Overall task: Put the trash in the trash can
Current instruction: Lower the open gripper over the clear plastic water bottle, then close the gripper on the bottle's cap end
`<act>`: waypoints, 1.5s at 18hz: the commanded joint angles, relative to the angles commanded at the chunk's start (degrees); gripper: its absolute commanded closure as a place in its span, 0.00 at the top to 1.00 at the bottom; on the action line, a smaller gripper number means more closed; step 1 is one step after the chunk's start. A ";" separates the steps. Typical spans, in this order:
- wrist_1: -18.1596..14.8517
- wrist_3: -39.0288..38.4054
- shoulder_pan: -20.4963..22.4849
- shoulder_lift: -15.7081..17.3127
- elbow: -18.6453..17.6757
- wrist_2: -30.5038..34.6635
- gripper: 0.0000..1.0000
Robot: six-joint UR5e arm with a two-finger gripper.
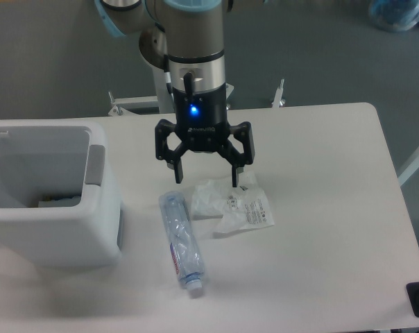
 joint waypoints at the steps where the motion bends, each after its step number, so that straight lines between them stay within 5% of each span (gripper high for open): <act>1: 0.52 0.09 0.00 0.00 -0.17 0.00 1.00; 7: 1.40 1.85 -0.17 -1.58 -0.27 2.29 1.00; 10: 8.24 1.67 -0.44 -4.82 -0.70 2.20 1.00; 13: 8.97 -6.03 -1.22 -7.90 0.79 2.20 1.00; 20: 9.14 -18.45 -6.06 -19.94 12.29 1.93 1.00; 27: 9.14 -19.16 -7.56 -25.83 14.59 1.76 1.00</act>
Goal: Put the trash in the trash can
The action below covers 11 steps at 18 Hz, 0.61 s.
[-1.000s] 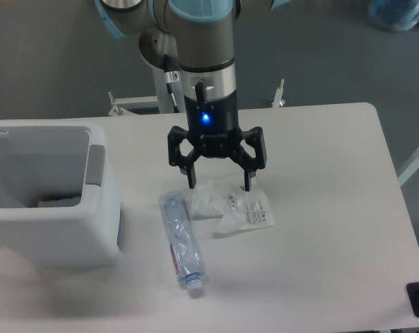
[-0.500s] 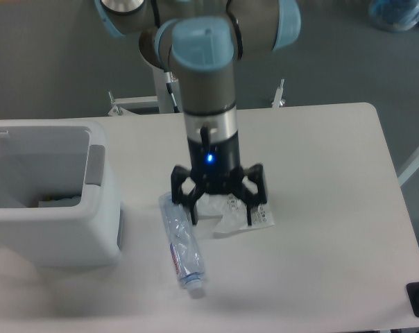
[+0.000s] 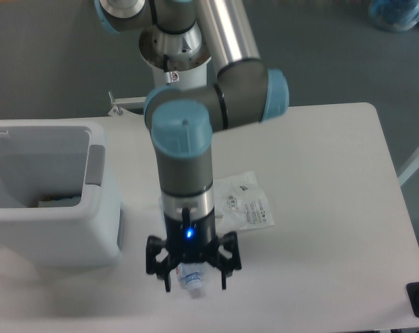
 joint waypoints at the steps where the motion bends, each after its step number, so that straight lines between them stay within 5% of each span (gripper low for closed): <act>1: 0.00 -0.70 0.00 -0.53 0.09 0.26 1.00; 11: -0.35 -1.85 0.09 -4.49 -3.60 2.46 1.00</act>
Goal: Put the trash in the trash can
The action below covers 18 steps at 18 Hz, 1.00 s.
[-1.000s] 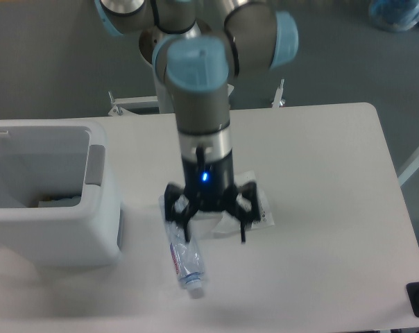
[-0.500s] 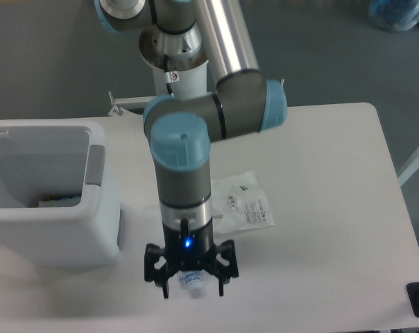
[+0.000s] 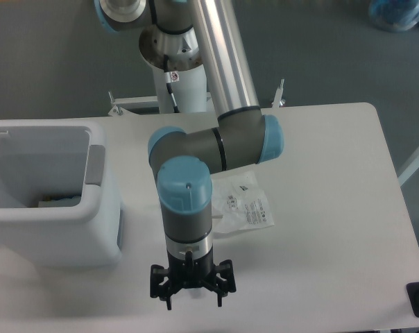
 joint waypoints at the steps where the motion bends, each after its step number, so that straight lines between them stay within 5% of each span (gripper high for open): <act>1: 0.00 0.00 0.09 -0.44 0.08 0.00 1.00; 18: 0.18 -4.22 0.00 -3.69 -1.58 2.90 1.00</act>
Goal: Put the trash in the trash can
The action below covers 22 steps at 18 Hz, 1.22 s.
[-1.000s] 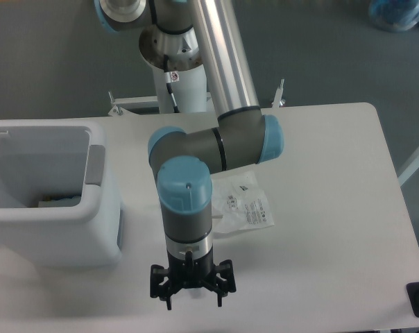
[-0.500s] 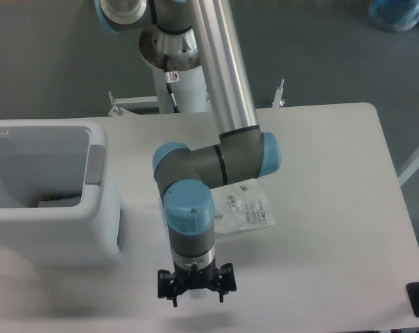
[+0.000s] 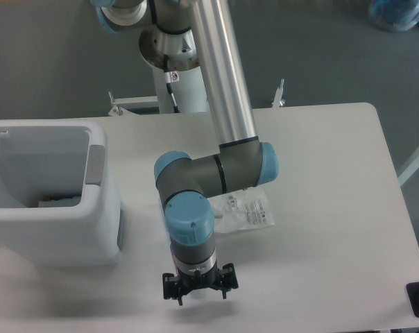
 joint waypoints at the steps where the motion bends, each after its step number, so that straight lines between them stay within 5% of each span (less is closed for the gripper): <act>1: 0.00 -0.09 0.00 -0.09 0.00 0.09 1.00; 11: 0.18 -0.97 -0.26 -0.70 -0.70 1.32 1.00; 22: 0.26 -0.88 -0.88 -0.88 -1.41 1.49 0.73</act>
